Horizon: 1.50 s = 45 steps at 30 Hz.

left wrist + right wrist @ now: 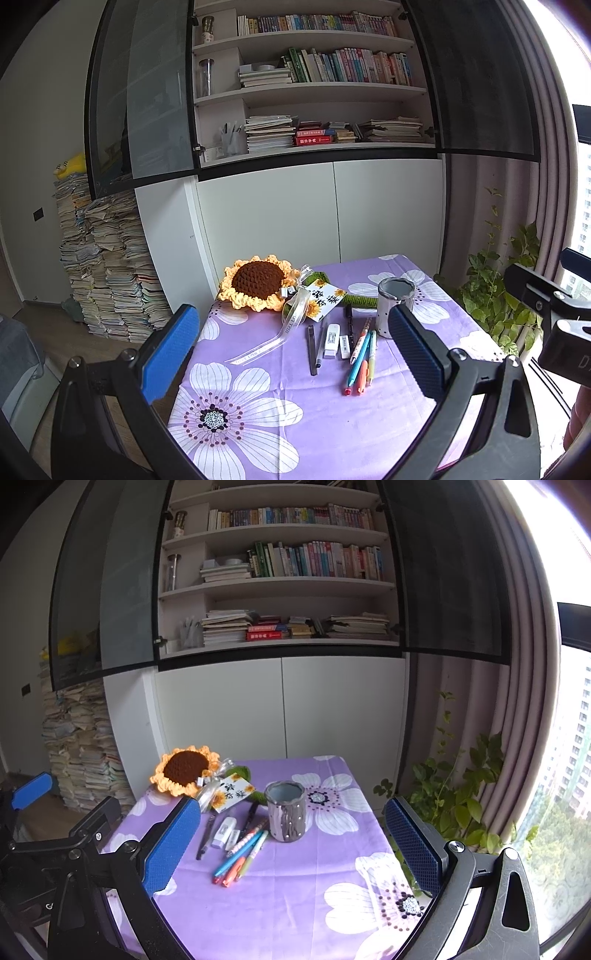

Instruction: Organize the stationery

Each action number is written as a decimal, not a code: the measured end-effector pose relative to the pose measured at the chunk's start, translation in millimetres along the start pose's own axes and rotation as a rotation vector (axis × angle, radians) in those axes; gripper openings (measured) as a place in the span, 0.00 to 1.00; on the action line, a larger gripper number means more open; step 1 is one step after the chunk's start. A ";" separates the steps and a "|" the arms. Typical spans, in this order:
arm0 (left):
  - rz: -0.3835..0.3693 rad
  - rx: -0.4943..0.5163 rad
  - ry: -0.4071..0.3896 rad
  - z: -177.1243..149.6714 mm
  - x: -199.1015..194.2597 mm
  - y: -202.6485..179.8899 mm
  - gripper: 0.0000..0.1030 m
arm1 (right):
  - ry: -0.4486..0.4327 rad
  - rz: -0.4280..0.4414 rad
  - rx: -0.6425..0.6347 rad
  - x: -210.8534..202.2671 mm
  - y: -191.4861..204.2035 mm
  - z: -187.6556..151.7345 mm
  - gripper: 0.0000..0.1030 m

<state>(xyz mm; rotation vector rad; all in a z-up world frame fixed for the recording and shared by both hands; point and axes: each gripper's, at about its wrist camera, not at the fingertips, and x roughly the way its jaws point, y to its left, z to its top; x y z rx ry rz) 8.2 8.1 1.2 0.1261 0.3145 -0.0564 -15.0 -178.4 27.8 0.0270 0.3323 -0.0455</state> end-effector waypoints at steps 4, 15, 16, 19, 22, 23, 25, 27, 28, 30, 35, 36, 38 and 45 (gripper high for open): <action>0.006 0.011 0.002 -1.7 1.3 -1.0 0.99 | 0.007 -0.002 0.003 3.5 1.3 1.1 0.97; 0.001 -0.004 -0.002 -3.5 3.7 3.6 0.99 | 0.018 -0.001 0.003 8.3 4.2 -4.7 0.97; 0.003 -0.004 0.000 -3.7 4.6 3.5 0.99 | 0.020 -0.001 0.003 9.4 4.5 -5.3 0.97; 0.013 0.003 -0.001 -4.9 6.7 2.3 0.99 | 0.027 0.000 0.002 12.1 5.5 -7.1 0.97; 0.023 0.003 -0.010 -6.4 7.2 2.2 0.99 | 0.030 0.001 0.003 13.8 4.6 -8.1 0.97; 0.022 0.001 -0.010 -6.2 7.8 2.4 0.99 | 0.030 -0.001 0.003 14.1 4.9 -8.4 0.97; 0.017 -0.006 -0.011 -6.9 8.7 3.8 0.99 | 0.030 -0.001 0.004 13.8 4.8 -8.7 0.97; 0.017 -0.008 -0.012 -7.8 9.4 4.0 0.99 | 0.033 -0.001 0.007 14.5 3.9 -9.1 0.97; 0.015 -0.007 -0.011 -8.1 10.0 4.1 0.99 | 0.035 -0.002 0.008 15.5 3.8 -9.3 0.97; 0.008 -0.006 -0.009 -8.8 11.7 4.6 0.99 | 0.039 -0.003 0.010 17.8 3.2 -10.0 0.97; 0.001 0.013 -0.015 -11.2 18.9 3.4 0.99 | 0.048 -0.007 0.015 24.0 1.4 -11.8 0.97; 0.002 0.017 -0.019 -11.3 20.9 2.7 0.99 | 0.052 -0.008 0.015 25.8 1.1 -12.3 0.97; 0.007 0.029 -0.023 -12.5 25.6 0.3 0.99 | 0.059 -0.009 0.014 28.8 1.2 -13.1 0.97; -0.021 0.039 0.067 -17.4 52.3 -4.2 0.99 | 0.093 -0.010 0.018 50.0 -3.1 -18.7 0.97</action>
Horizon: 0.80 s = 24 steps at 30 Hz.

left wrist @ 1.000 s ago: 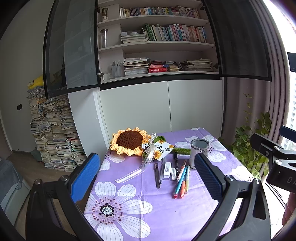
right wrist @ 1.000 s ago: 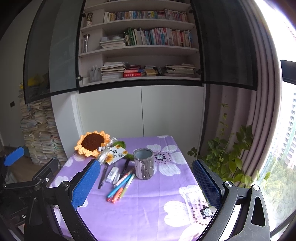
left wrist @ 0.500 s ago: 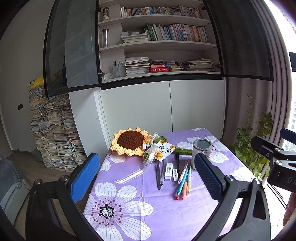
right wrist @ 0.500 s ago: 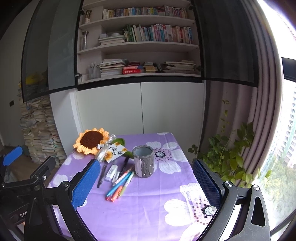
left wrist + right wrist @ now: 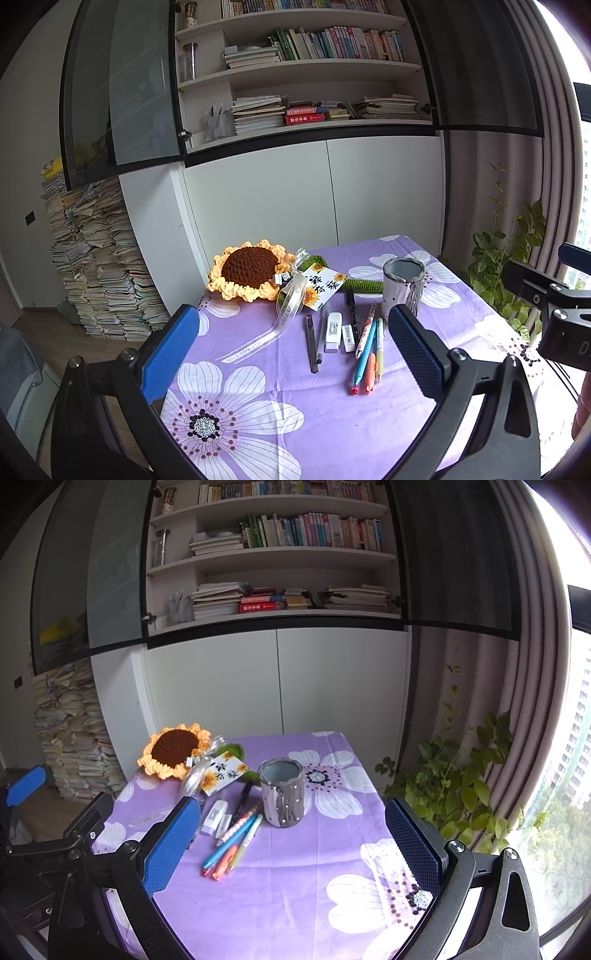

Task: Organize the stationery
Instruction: 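Move the right gripper to the grey pen cup, grasp its rim and lift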

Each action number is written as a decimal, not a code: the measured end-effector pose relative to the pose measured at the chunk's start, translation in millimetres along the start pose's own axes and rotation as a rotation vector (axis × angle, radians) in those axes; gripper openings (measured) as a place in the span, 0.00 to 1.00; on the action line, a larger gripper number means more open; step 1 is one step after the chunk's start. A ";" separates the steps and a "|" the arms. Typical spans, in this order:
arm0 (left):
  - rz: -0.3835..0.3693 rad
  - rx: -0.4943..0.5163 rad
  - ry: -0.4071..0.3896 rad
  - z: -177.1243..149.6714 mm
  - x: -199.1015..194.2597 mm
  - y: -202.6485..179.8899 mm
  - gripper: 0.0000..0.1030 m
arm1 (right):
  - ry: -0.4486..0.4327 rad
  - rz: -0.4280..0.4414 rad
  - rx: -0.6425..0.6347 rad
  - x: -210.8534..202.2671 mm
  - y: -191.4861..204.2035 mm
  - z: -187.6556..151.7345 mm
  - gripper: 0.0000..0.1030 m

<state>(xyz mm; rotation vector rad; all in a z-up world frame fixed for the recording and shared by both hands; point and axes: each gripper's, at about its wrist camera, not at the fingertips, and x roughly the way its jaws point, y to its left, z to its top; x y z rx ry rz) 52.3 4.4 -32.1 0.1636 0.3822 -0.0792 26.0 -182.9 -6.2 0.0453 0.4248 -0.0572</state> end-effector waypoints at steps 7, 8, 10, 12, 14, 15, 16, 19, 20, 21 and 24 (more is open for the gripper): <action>-0.004 0.003 0.088 -6.8 38.1 1.0 0.99 | 0.060 -0.001 -0.033 49.5 -17.7 -15.7 0.97; -0.006 0.003 0.098 -7.1 43.7 0.8 0.99 | 0.086 -0.006 -0.041 60.9 -19.8 -19.8 0.97; -0.013 0.004 0.116 -7.7 53.8 0.6 0.99 | 0.152 0.003 -0.039 88.7 -25.3 -27.7 0.97; -0.012 0.009 0.129 -8.0 63.8 0.3 0.99 | 0.204 0.041 -0.025 113.4 -29.8 -33.4 0.97; -0.008 0.012 0.144 -7.6 74.0 1.2 0.99 | 0.231 0.075 -0.023 134.4 -32.3 -35.4 0.97; -0.004 0.011 0.154 -7.1 79.3 2.3 0.99 | 0.236 0.089 -0.031 143.8 -32.0 -35.6 0.97; 0.002 0.009 0.164 -6.6 85.2 4.4 0.99 | 0.239 0.099 -0.044 153.0 -31.0 -35.4 0.97; 0.025 0.003 0.187 -3.8 99.7 10.4 0.99 | 0.255 0.132 -0.087 181.4 -23.2 -33.1 0.97; 0.035 0.002 0.192 -3.0 104.1 12.6 0.99 | 0.262 0.151 -0.096 190.0 -20.4 -32.3 0.97; 0.044 -0.001 0.197 -2.2 108.5 14.8 0.99 | 0.273 0.162 -0.103 199.2 -18.0 -31.7 0.97; 0.064 -0.009 0.210 -0.9 119.0 21.6 0.99 | 0.288 0.148 -0.116 223.2 -11.0 -29.8 0.97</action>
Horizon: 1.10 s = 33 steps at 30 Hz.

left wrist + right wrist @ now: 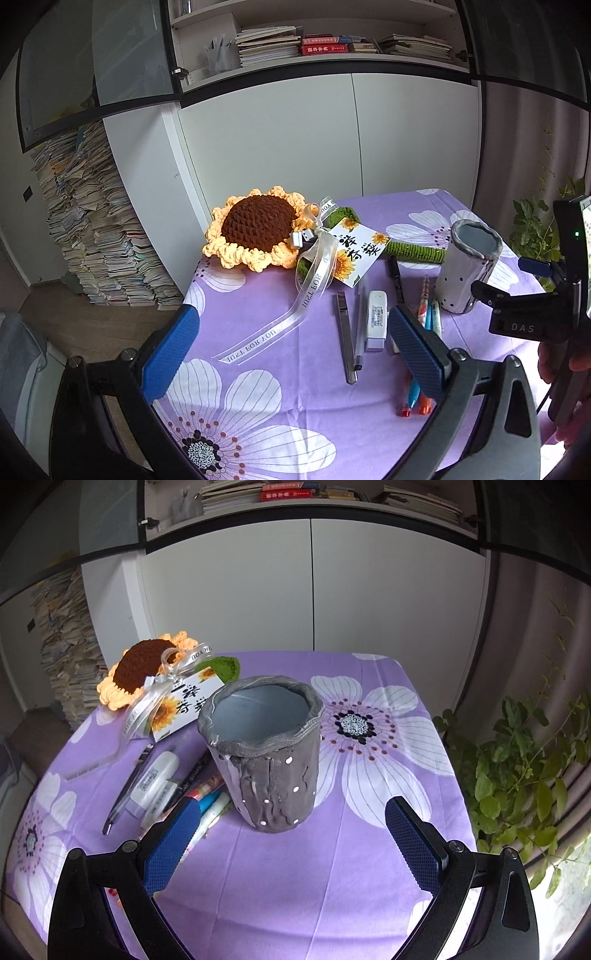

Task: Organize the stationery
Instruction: 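Move the right gripper to the grey pen cup, grasp its rim and lift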

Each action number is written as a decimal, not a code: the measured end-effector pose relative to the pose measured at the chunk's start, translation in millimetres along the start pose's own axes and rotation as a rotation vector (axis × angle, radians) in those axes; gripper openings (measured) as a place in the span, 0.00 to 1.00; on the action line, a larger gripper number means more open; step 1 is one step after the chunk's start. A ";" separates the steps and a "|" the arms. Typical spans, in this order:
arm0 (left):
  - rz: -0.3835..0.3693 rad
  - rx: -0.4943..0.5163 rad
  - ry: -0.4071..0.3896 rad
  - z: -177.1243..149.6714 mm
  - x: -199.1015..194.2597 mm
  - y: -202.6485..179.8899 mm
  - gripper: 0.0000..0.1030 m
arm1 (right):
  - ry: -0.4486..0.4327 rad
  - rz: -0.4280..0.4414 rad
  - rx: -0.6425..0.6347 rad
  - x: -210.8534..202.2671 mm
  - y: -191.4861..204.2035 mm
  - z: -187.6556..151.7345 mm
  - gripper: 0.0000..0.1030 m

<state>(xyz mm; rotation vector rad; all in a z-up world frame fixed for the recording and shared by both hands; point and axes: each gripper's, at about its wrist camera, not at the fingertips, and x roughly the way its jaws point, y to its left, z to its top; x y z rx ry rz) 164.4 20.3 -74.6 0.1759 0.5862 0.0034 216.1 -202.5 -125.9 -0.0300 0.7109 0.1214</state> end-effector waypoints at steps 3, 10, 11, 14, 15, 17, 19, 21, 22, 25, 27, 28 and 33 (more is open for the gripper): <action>0.014 -0.011 0.010 4.1 10.1 6.2 0.99 | -0.049 -0.047 0.000 6.7 -0.3 4.5 0.97; 0.013 -0.028 0.029 10.8 28.4 11.0 0.99 | -0.017 -0.014 -0.021 20.5 1.6 16.1 0.97; 0.015 -0.027 0.030 11.6 30.2 11.5 0.99 | -0.016 -0.013 -0.024 22.0 1.9 17.5 0.97; 0.016 -0.032 0.032 12.7 33.6 13.3 0.99 | -0.019 -0.008 -0.035 26.2 3.3 21.8 0.97; 0.017 -0.034 0.033 13.2 34.6 14.0 0.99 | -0.018 -0.018 -0.043 26.9 4.7 22.6 0.97; 0.023 -0.037 0.035 13.6 36.1 14.9 0.99 | -0.013 -0.021 -0.059 28.0 7.0 23.5 0.97; 0.026 -0.038 0.036 13.8 37.3 16.0 0.99 | -0.014 -0.026 -0.054 29.0 6.5 22.9 0.97; 0.028 -0.038 0.037 13.6 38.1 15.9 0.99 | 0.004 -0.012 -0.046 32.5 4.8 22.8 0.97; 0.027 -0.037 0.037 13.6 38.1 16.0 0.99 | 0.011 -0.006 -0.040 34.6 3.9 22.6 0.97; 0.027 -0.032 0.041 13.0 39.4 15.1 0.99 | 0.015 -0.014 -0.046 38.8 5.2 23.0 0.97; 0.024 -0.030 0.047 12.2 41.1 14.0 0.99 | 0.007 -0.015 -0.051 40.0 7.2 24.5 0.97; 0.021 -0.028 0.051 11.7 42.2 13.6 0.99 | -0.001 -0.012 -0.057 40.3 8.4 25.4 0.97; 0.001 -0.021 0.078 7.0 48.5 8.8 0.99 | 0.005 -0.020 -0.096 50.0 15.3 25.8 0.70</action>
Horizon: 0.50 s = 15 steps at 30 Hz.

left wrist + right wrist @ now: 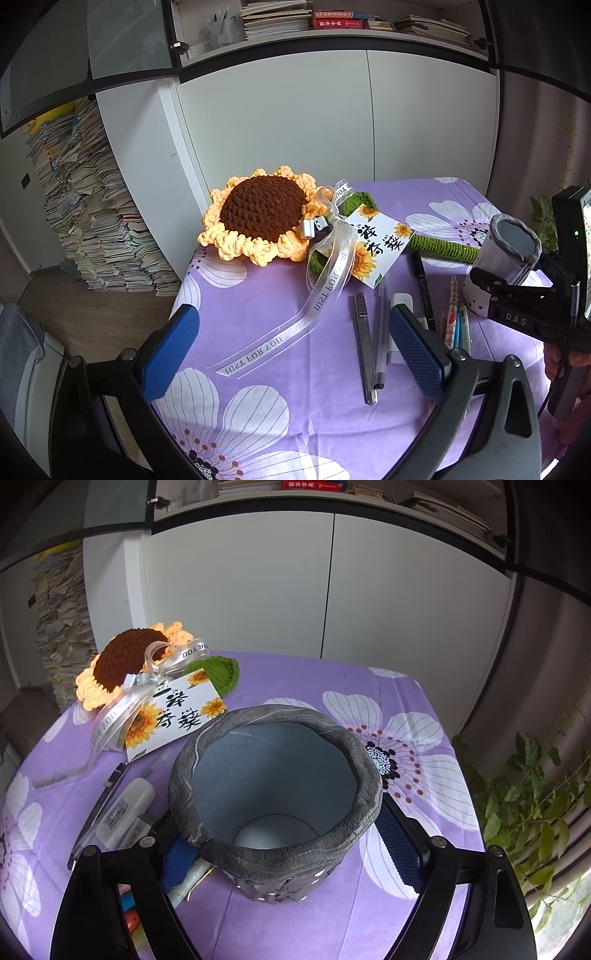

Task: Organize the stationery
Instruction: 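Move the right gripper to the grey pen cup, grasp its rim and lift, then grasp the pink checkered pen with the left gripper while the right gripper holds the grey cup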

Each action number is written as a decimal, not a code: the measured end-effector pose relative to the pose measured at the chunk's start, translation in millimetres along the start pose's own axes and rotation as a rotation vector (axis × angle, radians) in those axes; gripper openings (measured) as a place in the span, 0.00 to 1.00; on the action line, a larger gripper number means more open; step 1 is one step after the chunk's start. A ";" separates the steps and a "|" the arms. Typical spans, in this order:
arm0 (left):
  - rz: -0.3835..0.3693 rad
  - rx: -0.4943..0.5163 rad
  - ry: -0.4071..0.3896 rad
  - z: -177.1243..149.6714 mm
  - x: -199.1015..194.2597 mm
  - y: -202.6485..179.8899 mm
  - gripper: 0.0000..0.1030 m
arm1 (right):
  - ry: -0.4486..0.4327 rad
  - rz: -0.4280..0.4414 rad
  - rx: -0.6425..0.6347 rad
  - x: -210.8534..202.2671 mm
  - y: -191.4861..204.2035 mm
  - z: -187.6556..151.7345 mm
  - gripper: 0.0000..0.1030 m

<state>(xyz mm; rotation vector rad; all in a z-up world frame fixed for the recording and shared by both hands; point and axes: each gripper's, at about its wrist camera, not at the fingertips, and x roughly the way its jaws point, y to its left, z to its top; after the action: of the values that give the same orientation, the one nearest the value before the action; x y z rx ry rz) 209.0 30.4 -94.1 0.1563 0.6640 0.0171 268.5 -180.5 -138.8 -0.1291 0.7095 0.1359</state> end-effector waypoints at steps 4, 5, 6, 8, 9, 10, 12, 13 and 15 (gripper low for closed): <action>-0.025 -0.003 0.027 -1.2 5.1 -3.5 0.99 | 0.007 -0.011 0.002 -2.1 -1.7 -2.9 0.69; -0.036 -0.003 0.032 -1.5 5.9 -5.2 0.99 | 0.008 -0.022 -0.008 -5.3 -2.7 -4.1 0.69; -0.048 0.000 0.036 -1.6 6.2 -7.1 0.99 | 0.014 -0.026 -0.023 -9.1 -4.3 -5.4 0.69; -0.073 0.016 0.037 -2.7 5.9 -13.3 0.99 | 0.031 -0.014 -0.045 -18.5 -9.3 -10.7 0.69; -0.086 0.027 0.037 -3.6 5.6 -17.4 0.99 | 0.032 -0.011 -0.051 -24.2 -12.5 -14.4 0.69; -0.099 0.036 0.039 -4.4 6.0 -21.8 0.99 | 0.029 -0.013 -0.058 -29.3 -16.1 -18.1 0.69; -0.130 0.051 0.052 -5.5 7.9 -32.2 0.99 | 0.018 -0.027 -0.065 -36.2 -23.8 -24.2 0.69; -0.144 0.057 0.060 -5.9 9.0 -37.4 0.99 | 0.014 -0.026 -0.060 -37.0 -27.6 -26.7 0.69; -0.164 0.076 0.070 -6.6 9.6 -48.1 0.99 | 0.020 -0.001 -0.034 -34.2 -33.4 -29.9 0.69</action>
<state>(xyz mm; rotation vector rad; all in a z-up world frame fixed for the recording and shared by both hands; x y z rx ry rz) 210.9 -15.5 -112.3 0.1744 0.7456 -0.1605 229.3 -220.9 -136.4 -0.1636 0.7274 0.1465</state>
